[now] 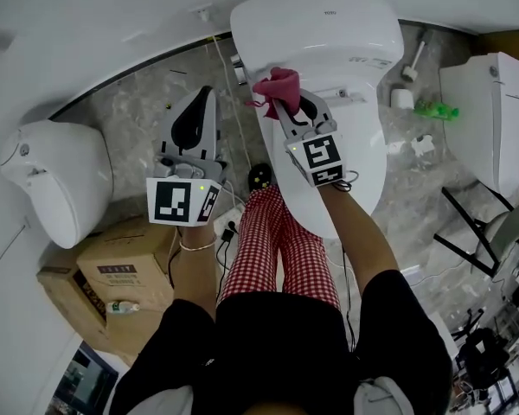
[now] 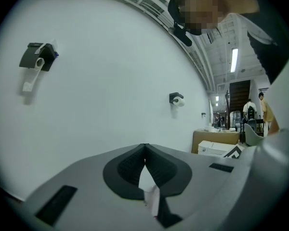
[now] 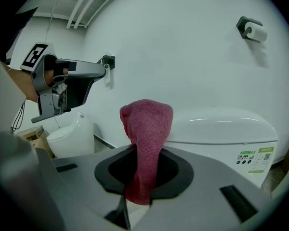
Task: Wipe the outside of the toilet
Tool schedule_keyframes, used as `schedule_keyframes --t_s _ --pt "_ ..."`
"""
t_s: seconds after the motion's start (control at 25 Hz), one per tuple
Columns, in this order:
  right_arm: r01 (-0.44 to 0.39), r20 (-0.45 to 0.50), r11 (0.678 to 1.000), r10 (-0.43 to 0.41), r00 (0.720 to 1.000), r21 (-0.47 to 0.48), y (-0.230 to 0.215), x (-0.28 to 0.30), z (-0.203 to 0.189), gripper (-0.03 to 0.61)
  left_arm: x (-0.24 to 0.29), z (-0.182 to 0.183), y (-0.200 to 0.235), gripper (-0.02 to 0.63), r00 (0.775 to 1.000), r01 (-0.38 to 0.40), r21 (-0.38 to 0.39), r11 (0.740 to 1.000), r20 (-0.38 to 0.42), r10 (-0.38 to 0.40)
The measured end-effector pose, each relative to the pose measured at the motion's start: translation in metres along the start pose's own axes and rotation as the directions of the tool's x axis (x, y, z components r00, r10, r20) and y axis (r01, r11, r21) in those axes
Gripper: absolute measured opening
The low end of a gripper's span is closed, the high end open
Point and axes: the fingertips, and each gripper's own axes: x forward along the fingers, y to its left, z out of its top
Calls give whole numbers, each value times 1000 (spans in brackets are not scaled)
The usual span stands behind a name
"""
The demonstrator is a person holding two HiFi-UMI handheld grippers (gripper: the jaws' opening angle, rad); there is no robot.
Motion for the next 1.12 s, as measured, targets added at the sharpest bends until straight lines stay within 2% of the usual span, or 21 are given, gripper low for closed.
schedule_keyframes --t_s 0.24,0.52,1.12 --pt "-5 24 1000 5 1000 -5 -2 20 -10 86 2 -22 -2 4 1000 -10 18 1000 -21 11" --pt "-24 77 1000 25 997 -9 1 34 -13 86 4 -35 -1 4 1000 -22 3 1000 -21 22" --pt "-29 66 1000 29 997 -3 -17 49 -21 86 17 -53 -3 4 999 -39 -5 999 -38 39"
